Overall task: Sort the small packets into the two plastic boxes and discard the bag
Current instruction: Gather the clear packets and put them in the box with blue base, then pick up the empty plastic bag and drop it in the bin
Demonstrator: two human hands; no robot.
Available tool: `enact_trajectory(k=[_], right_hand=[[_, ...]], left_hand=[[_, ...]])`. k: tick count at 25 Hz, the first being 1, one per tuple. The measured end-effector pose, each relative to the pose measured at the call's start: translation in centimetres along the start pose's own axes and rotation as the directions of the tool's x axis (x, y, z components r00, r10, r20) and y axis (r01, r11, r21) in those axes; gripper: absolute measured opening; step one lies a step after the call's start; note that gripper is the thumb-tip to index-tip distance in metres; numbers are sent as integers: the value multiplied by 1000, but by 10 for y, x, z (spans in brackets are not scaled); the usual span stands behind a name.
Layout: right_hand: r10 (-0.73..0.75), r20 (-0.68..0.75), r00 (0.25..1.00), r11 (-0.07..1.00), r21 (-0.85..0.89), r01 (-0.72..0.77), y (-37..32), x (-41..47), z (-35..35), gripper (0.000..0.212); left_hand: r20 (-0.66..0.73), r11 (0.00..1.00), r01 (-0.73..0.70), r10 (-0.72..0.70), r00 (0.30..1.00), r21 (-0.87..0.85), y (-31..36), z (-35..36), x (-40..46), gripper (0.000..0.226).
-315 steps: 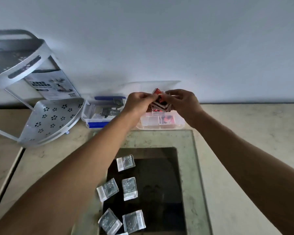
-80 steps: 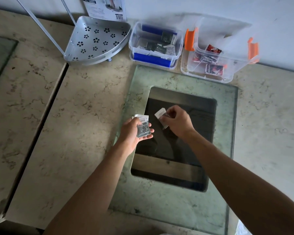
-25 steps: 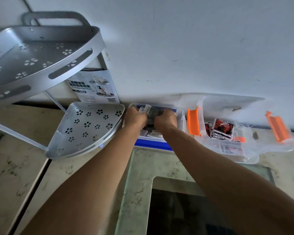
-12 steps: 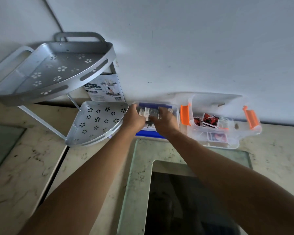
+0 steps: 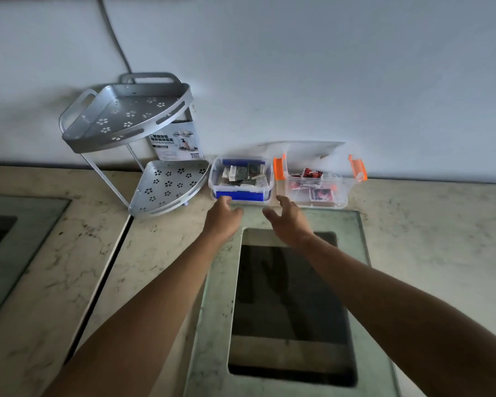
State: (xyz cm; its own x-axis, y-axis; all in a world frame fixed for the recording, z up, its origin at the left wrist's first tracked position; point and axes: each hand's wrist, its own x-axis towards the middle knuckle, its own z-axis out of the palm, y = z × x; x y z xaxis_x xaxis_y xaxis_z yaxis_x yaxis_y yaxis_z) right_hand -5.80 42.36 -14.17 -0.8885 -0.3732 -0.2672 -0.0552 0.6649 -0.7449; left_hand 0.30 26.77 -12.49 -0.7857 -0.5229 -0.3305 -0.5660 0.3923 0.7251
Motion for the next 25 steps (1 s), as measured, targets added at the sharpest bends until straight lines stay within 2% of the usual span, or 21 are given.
enact_trajectory(k=[8,16,21,25], right_hand=[[57,1,998,997,-54,-57,67,-138,-3,65],[95,-108,990,995,10,-95,105,-184,-16,63],[222,-179,958,973,96,-208,155,-217,-39,57],[396,-265,879,915,196,-353,218,-257,-67,53]], left_hand=[[177,993,-60,41,983,101,-31,54,-126,50],[246,980,-115,72,967,163,-34,84,-169,53],[361,957,-192,104,927,216,-12,135,-182,50],[519,923,-291,124,846,253,11,199,-204,48]])
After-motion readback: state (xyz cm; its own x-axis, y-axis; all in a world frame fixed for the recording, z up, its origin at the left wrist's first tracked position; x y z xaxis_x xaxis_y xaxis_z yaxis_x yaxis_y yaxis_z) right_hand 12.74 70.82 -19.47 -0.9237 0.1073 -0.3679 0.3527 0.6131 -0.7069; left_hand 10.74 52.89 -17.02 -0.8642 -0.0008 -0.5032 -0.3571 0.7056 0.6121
